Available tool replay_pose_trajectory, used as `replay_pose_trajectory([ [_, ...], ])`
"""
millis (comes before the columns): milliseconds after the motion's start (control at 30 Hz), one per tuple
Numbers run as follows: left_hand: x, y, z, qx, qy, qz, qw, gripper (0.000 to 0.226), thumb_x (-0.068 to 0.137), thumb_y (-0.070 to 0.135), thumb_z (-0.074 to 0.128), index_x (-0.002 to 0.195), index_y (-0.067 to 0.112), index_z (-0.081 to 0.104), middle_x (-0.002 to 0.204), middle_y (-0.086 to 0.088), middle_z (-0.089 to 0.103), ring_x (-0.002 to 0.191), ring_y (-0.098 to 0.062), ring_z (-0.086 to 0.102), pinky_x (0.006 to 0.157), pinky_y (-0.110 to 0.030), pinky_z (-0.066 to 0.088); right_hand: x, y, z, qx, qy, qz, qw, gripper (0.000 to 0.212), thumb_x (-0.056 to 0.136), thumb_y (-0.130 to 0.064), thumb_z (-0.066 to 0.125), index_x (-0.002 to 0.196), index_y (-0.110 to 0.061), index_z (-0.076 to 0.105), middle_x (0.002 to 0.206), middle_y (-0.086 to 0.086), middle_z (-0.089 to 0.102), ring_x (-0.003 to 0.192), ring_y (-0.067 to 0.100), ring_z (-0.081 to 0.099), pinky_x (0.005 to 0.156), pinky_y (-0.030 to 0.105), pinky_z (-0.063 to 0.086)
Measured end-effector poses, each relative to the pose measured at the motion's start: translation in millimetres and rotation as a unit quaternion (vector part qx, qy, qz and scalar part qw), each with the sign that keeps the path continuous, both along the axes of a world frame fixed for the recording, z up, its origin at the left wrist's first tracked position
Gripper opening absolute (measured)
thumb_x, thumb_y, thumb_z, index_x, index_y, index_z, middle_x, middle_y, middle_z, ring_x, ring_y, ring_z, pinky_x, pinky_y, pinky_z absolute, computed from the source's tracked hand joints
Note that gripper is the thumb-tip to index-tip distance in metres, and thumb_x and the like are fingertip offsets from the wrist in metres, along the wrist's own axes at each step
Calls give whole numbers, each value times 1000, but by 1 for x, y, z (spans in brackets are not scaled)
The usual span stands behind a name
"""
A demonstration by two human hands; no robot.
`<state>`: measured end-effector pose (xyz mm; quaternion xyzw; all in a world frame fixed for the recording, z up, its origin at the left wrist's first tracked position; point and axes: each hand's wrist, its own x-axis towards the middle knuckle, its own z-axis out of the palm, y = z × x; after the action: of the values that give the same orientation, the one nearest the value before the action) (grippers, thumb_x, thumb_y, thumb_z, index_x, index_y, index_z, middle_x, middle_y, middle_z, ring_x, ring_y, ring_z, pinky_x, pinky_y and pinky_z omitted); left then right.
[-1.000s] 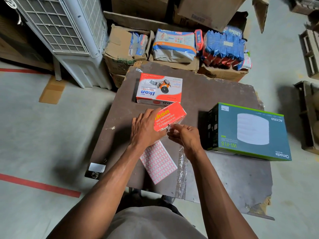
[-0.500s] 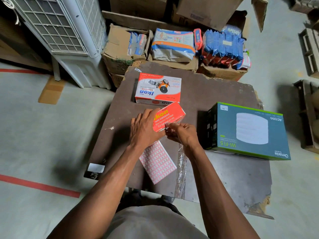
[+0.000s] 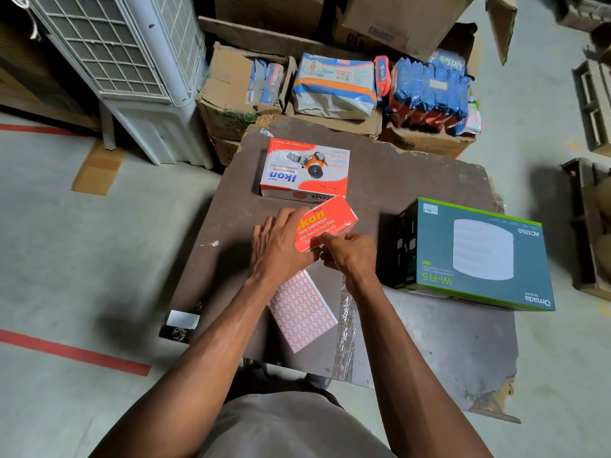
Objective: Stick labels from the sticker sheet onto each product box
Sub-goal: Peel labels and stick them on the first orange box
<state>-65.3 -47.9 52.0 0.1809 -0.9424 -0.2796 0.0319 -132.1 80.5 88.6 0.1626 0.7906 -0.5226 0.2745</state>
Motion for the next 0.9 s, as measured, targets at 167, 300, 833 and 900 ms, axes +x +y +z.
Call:
replay_pose_trajectory([
  [167, 1, -1, 1, -6, 7, 6, 1000, 89, 71, 57, 80, 146, 28, 41, 135, -1, 53, 122, -22, 55, 99, -40, 41, 0, 0, -3, -27, -14, -7, 1000, 18, 79, -17, 82, 84, 0, 76, 81, 17, 78, 73, 29, 77, 68, 37, 66],
  [300, 0, -1, 1, 0, 5, 5, 1000, 90, 72, 57, 80, 146, 27, 41, 136, -1, 53, 123, -22, 54, 101, -41, 40, 1, 6, -2, -54, -26, -13, 998, 21, 82, -16, 83, 90, 2, 76, 82, 16, 78, 70, 24, 75, 63, 30, 63],
  [833, 0, -3, 4, 2, 2, -5, 1000, 89, 74, 53, 81, 148, 24, 41, 137, -4, 52, 123, -24, 55, 102, -41, 41, 0, 16, -8, -94, -30, 19, 995, 20, 90, -19, 78, 95, 0, 77, 89, 14, 79, 84, 28, 78, 69, 29, 64],
  [900, 0, -2, 5, 1, 1, -5, 1000, 90, 74, 53, 81, 148, 23, 40, 138, -4, 52, 124, -24, 54, 102, -41, 41, -2, 14, -8, -85, -33, 17, 996, 20, 88, -19, 80, 92, 1, 77, 87, 15, 79, 81, 29, 78, 69, 30, 65],
])
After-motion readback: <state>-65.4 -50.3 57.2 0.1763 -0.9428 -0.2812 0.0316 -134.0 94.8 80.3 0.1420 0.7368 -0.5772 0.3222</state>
